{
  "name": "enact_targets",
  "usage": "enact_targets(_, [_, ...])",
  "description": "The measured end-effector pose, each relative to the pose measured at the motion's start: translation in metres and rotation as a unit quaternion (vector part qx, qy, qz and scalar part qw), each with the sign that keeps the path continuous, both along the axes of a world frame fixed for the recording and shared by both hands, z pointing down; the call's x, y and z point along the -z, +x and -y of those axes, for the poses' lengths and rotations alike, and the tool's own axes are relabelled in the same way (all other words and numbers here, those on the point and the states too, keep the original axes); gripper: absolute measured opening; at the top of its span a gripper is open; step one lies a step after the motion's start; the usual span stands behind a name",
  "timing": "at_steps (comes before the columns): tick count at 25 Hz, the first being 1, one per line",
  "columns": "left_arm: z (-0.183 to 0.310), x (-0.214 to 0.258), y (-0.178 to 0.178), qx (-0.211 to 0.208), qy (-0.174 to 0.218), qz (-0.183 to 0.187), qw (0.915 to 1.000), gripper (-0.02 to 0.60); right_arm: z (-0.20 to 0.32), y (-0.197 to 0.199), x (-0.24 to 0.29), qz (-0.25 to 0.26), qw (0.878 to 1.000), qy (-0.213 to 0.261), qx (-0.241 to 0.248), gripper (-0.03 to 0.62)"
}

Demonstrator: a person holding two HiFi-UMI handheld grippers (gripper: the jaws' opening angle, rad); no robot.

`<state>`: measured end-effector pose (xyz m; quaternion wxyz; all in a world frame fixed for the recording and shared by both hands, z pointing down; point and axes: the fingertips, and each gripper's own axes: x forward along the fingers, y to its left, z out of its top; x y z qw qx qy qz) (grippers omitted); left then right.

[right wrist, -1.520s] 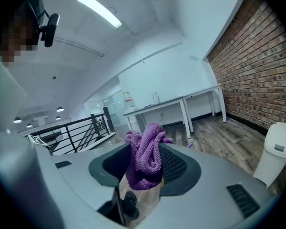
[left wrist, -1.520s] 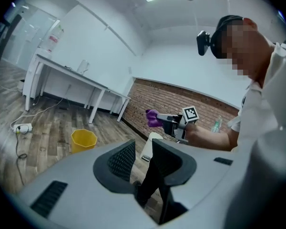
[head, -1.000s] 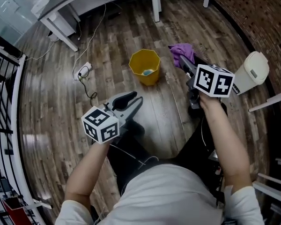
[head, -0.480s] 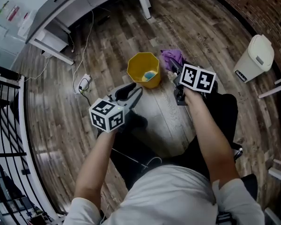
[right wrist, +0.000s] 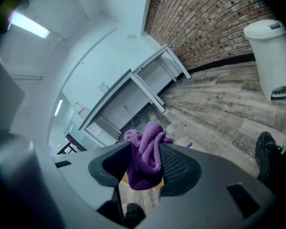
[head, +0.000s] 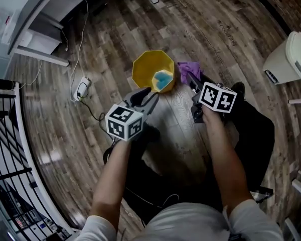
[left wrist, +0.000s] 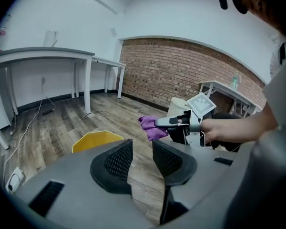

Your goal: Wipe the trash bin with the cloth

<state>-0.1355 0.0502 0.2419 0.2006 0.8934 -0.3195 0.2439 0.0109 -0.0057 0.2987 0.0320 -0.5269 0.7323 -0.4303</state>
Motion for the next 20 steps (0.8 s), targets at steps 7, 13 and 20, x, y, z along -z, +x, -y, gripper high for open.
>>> enact_targets(7, [0.033,-0.087,0.009,-0.069,-0.040,0.122,0.9893,0.115,0.019,0.001,-0.098,0.042,0.996,-0.073,-0.028,0.184])
enact_targets(13, [0.038,-0.120,0.023,-0.092,-0.050,0.112,0.9882,0.115,0.038,-0.014,-0.131,0.065,0.996,-0.064,-0.006,0.184])
enact_targets(20, [0.070,-0.109,-0.028,-0.082,-0.126,0.215,0.9651,0.114,0.044,-0.020,-0.147,0.125,0.989,-0.076,-0.029,0.184])
